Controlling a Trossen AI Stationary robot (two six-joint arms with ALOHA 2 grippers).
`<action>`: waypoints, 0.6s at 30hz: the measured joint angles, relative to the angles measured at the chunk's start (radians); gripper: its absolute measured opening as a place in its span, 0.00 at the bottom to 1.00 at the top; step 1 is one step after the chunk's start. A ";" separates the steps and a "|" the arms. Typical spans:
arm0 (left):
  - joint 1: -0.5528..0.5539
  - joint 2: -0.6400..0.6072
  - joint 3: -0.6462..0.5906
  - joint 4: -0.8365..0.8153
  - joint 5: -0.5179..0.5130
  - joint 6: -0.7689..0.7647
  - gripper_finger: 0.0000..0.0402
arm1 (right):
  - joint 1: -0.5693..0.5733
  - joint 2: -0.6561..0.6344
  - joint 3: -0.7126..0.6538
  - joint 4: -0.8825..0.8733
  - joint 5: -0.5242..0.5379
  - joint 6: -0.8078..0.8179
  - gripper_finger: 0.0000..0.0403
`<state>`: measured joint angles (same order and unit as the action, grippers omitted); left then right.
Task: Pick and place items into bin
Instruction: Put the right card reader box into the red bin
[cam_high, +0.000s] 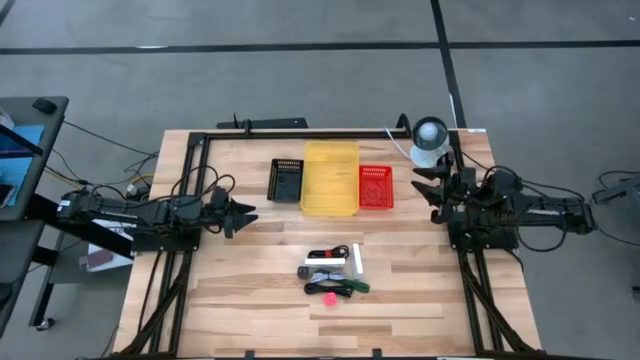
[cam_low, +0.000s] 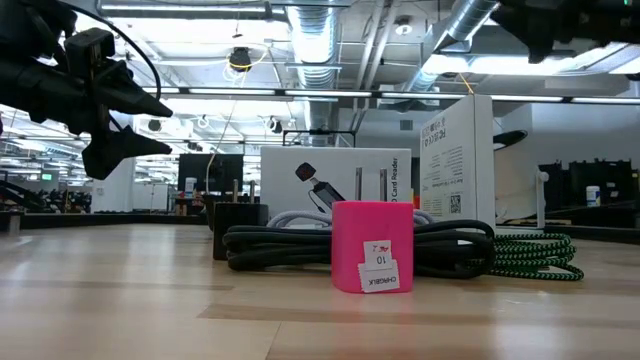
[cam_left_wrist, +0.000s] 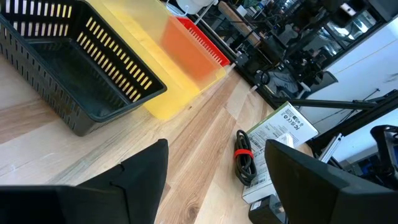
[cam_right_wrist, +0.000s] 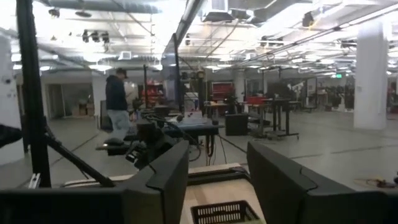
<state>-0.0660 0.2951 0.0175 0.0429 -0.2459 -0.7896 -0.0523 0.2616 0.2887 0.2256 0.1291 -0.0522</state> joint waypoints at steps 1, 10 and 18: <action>0.000 0.000 0.000 0.000 0.000 0.000 0.64 | 0.009 0.027 0.022 0.000 0.000 -0.008 0.41; 0.000 0.000 0.000 0.000 0.000 0.000 0.64 | 0.033 0.268 0.309 -0.209 0.084 0.044 0.43; 0.000 0.000 0.000 0.000 0.000 0.000 0.64 | 0.029 0.449 0.650 -0.742 0.291 0.297 0.42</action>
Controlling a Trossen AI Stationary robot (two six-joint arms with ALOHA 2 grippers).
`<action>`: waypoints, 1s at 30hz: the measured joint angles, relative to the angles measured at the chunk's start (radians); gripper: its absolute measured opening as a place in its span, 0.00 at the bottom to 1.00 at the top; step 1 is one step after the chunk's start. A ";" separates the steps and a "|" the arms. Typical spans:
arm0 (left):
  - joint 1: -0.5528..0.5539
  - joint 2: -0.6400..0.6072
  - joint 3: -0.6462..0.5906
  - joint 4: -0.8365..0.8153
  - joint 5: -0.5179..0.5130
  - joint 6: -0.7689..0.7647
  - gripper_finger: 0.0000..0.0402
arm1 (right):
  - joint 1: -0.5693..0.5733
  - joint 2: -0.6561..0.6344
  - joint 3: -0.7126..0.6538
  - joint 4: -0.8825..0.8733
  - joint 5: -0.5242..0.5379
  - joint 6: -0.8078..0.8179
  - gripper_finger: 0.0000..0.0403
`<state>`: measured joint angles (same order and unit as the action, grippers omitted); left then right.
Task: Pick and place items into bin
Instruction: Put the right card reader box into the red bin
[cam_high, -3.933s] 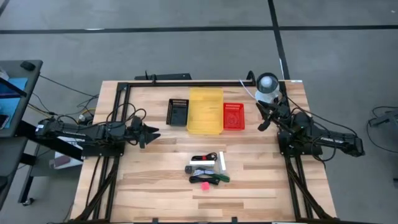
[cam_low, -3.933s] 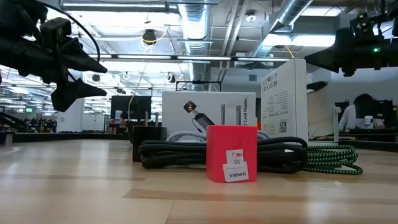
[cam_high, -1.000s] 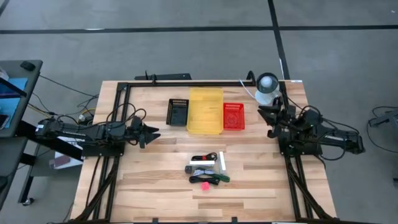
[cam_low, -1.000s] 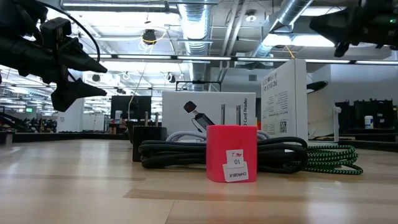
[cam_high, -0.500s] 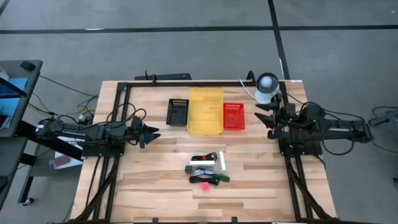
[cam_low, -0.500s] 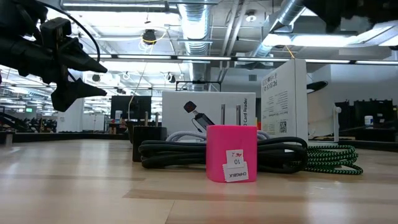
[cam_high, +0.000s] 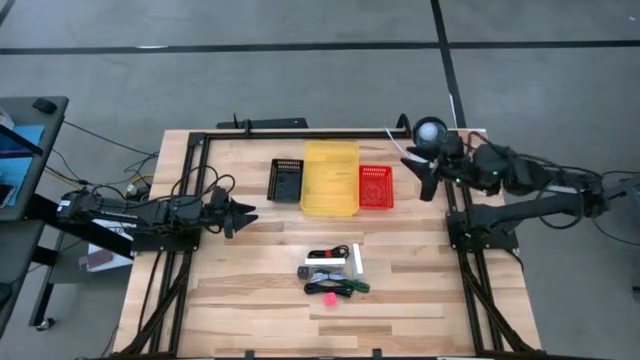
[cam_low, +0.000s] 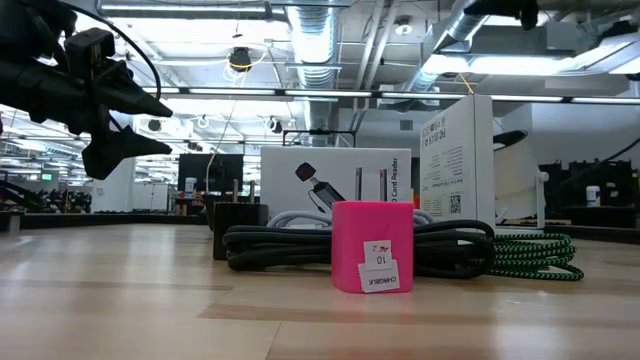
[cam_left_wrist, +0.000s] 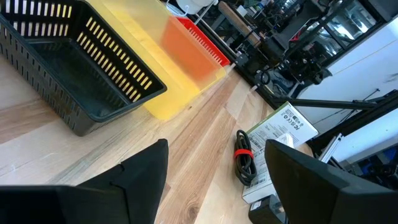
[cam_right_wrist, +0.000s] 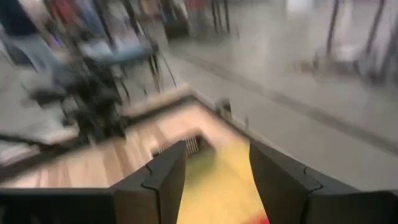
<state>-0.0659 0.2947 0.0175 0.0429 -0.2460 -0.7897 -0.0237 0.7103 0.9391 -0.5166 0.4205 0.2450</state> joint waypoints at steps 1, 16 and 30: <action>0.000 0.000 0.000 0.000 0.000 0.000 0.64 | -0.002 0.024 0.041 -0.067 0.000 0.037 0.42; 0.000 0.000 0.000 0.000 0.000 0.000 0.64 | -0.005 0.273 0.324 -0.605 -0.177 0.479 0.41; 0.000 0.000 0.000 0.000 0.000 0.000 0.64 | 0.011 0.481 0.324 -0.689 -0.405 0.792 0.42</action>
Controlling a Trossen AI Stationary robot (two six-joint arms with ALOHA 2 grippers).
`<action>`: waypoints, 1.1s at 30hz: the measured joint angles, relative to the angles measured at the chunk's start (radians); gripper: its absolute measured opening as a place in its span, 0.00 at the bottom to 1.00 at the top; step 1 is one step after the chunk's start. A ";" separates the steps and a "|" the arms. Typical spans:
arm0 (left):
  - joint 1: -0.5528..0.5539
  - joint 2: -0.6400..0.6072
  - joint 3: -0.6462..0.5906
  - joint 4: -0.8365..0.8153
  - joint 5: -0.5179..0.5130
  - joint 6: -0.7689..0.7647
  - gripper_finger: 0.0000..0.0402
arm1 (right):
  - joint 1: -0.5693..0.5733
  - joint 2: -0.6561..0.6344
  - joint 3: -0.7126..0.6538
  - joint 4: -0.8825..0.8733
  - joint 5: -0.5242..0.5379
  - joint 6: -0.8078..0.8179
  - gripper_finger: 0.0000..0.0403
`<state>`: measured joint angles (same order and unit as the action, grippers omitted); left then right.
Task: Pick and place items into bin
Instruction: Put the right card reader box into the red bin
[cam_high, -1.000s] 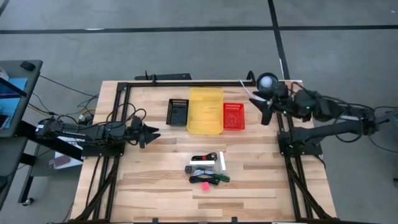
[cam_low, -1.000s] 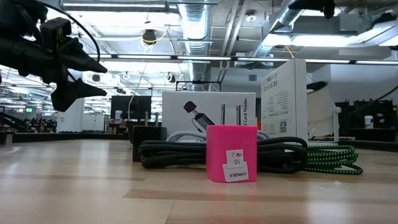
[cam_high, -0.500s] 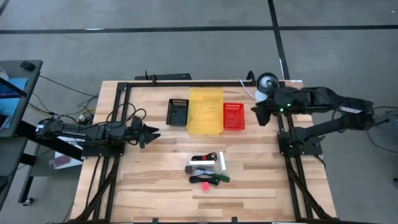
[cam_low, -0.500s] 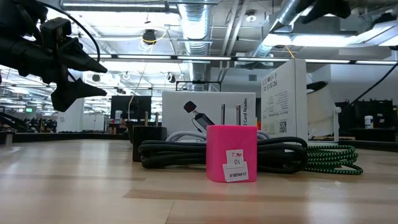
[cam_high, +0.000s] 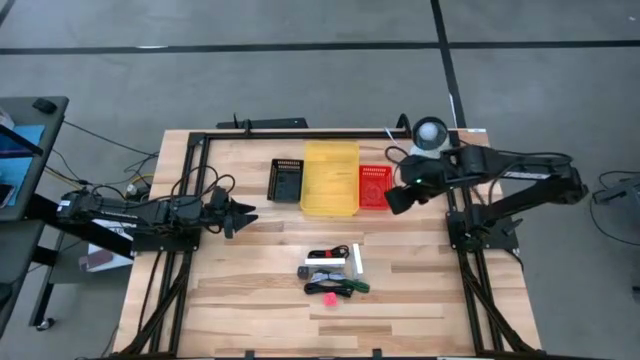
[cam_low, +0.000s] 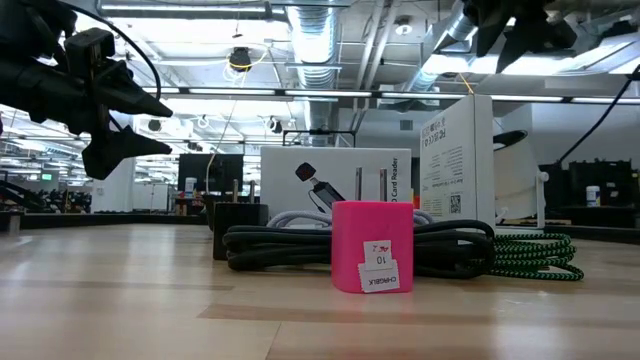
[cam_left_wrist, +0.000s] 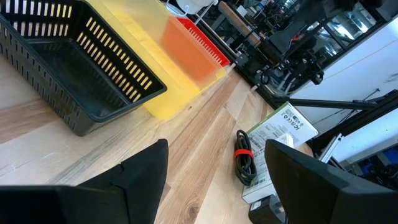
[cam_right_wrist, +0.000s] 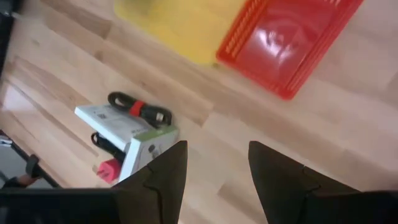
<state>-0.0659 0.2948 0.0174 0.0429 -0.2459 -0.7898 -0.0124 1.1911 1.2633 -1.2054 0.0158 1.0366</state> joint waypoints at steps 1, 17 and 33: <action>0.000 0.000 0.000 0.000 0.000 0.000 0.64 | 0.006 0.010 0.000 0.001 -0.013 0.016 0.42; 0.000 0.000 0.000 0.000 0.000 0.000 0.64 | 0.161 0.155 0.000 0.104 -0.098 0.324 0.38; 0.000 0.000 0.000 0.000 0.000 0.000 0.64 | 0.209 0.230 0.002 0.263 -0.121 0.449 0.40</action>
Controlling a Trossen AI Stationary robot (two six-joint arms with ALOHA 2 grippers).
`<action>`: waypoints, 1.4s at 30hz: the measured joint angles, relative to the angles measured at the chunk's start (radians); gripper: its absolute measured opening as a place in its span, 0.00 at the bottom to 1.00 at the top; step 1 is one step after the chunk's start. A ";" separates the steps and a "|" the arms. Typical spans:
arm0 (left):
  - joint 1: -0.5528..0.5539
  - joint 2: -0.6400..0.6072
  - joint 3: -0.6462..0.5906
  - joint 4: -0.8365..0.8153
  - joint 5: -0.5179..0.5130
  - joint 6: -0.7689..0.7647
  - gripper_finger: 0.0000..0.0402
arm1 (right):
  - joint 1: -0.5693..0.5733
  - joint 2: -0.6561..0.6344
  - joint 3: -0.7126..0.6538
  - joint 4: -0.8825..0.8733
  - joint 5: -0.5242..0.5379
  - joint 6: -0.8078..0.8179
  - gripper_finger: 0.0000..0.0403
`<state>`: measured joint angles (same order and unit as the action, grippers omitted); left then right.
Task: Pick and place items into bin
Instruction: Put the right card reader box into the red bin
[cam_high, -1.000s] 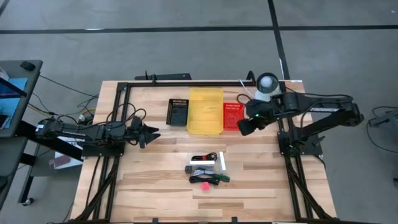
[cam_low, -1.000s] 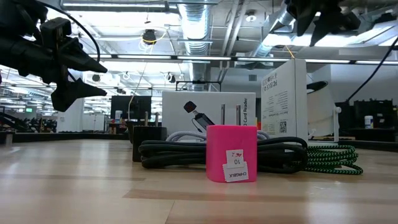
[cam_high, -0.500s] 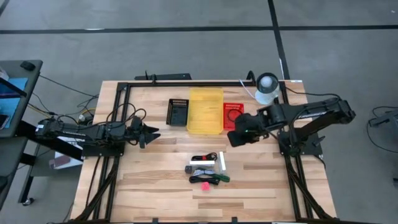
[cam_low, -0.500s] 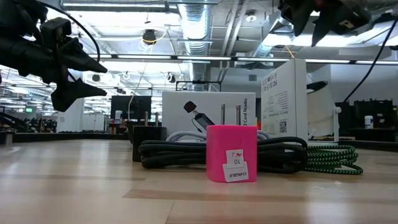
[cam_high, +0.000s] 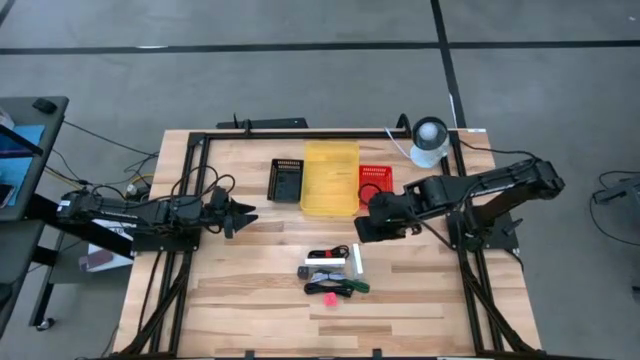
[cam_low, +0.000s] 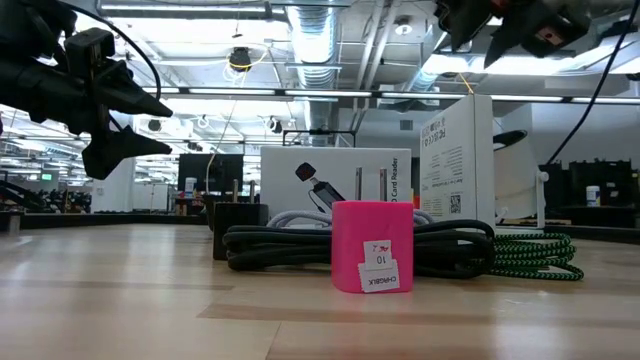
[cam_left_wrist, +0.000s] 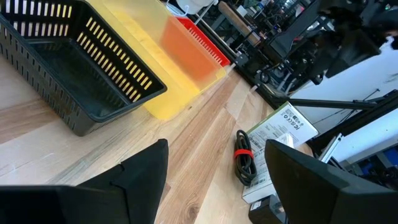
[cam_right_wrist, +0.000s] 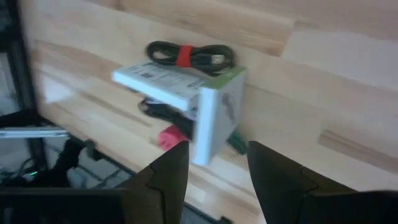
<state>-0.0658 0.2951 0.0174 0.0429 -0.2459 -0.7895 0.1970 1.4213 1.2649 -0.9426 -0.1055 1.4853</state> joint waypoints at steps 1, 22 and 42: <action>0.000 0.000 0.000 0.000 0.000 0.000 0.64 | 0.004 0.007 0.000 0.013 -0.001 0.000 0.40; 0.000 0.000 0.000 0.000 0.000 0.000 0.64 | 0.083 0.228 0.326 -0.197 0.004 -0.018 0.39; 0.000 0.000 0.000 0.000 0.000 0.000 0.64 | 0.056 0.288 0.426 -0.322 -0.020 -0.156 0.39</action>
<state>-0.0658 0.2947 0.0177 0.0433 -0.2459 -0.7895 0.2533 1.7092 1.6905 -1.2650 -0.1260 1.3291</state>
